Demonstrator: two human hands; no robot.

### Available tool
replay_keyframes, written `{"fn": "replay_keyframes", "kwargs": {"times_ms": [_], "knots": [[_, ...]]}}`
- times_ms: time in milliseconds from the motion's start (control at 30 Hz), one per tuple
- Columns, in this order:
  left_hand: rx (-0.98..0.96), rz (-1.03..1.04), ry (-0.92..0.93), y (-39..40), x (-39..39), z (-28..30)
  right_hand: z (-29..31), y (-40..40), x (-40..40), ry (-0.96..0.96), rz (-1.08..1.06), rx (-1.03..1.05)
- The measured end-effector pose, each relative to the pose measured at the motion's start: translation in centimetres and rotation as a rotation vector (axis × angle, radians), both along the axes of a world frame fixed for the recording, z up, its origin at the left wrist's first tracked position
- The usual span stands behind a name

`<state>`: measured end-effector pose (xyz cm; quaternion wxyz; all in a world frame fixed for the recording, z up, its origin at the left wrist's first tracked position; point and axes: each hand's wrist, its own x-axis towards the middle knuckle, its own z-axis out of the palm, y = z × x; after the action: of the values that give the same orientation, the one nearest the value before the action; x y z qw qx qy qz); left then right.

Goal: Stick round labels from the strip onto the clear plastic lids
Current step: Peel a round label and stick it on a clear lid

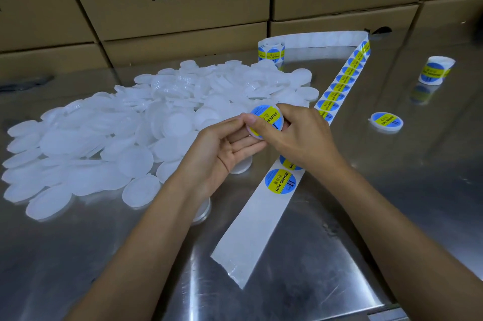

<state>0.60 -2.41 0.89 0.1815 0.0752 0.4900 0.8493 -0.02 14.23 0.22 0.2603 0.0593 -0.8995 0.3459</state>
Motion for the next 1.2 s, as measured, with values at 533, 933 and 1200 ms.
{"fn": "replay_keyframes", "kwargs": {"times_ms": [533, 933, 1200], "knots": [[-0.314, 0.346, 0.236, 1.5, 0.6, -0.5, 0.0, -1.2, 0.3, -0.004, 0.188, -0.350], [-0.442, 0.361, 0.284, 1.8, 0.8, -0.4, -0.4, -0.9, 0.1, 0.006, 0.147, -0.185], [-0.551, 0.242, 0.389, 1.3, 0.6, -0.2, -0.3, -0.8, 0.2, -0.195, 0.256, -0.456]]}}
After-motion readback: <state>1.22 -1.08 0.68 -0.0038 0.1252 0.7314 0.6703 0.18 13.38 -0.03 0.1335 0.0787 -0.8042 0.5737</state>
